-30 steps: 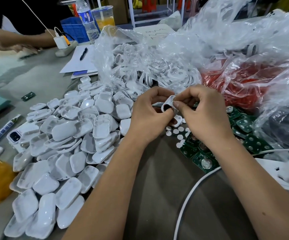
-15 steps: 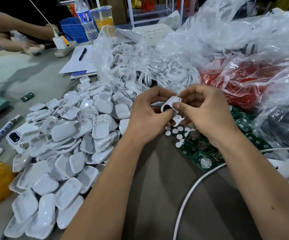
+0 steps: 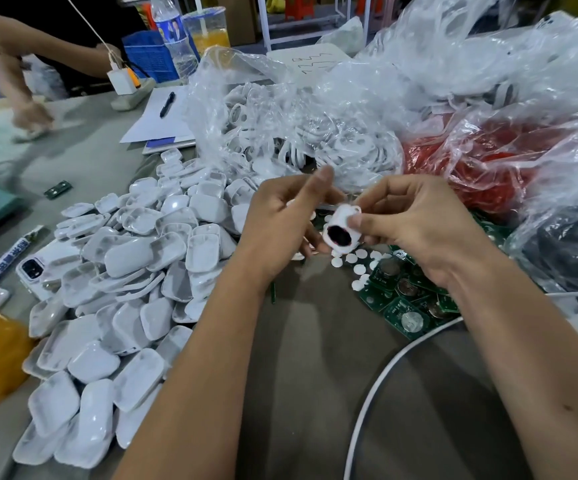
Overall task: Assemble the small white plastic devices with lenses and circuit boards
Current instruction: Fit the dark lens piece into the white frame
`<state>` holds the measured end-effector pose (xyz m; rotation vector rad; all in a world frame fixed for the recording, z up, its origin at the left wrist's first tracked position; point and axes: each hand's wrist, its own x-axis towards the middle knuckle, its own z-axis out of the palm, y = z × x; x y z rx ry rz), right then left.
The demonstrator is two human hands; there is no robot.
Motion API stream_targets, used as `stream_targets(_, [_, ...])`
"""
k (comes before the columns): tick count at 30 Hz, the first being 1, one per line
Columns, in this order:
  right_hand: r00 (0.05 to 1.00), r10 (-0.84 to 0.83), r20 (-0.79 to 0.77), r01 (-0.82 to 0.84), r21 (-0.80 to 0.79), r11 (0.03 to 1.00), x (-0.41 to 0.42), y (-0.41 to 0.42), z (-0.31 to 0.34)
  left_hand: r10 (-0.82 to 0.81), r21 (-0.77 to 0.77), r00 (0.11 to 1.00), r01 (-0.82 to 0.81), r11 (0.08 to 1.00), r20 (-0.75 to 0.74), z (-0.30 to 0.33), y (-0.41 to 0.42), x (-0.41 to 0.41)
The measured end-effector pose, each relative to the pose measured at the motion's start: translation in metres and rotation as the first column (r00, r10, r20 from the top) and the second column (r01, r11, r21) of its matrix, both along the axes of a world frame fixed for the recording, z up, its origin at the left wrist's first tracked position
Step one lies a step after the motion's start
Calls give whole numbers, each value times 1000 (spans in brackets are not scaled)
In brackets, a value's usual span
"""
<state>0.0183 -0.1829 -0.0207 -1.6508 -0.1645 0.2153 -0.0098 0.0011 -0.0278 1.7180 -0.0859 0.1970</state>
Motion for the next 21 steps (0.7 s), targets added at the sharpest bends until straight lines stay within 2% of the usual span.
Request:
stream_targets(3, [982,189,7,-185,-180,966,-4,-1,4,180,-8,983,-180,984,21,-2,8,4])
stream_targets(6, [922,386,24,-353,-357,865,-9,5,3,265,-89,964,-263,961,16,-3,9,8])
stream_targets(10, [903,416,109,-283,-576,767,-8,15,-3,277,-77,961,-275,958,15,-5,8,9])
stream_targets(13, [896,429,116,-275,-614,740,-7,15,-4,270,-59,963,-268,962,24,-6,8,9])
stream_targets(21, [884,433,179,-238,-626,743,-8,15,-1,272,-16,962,-272,962,23,-6,8,10])
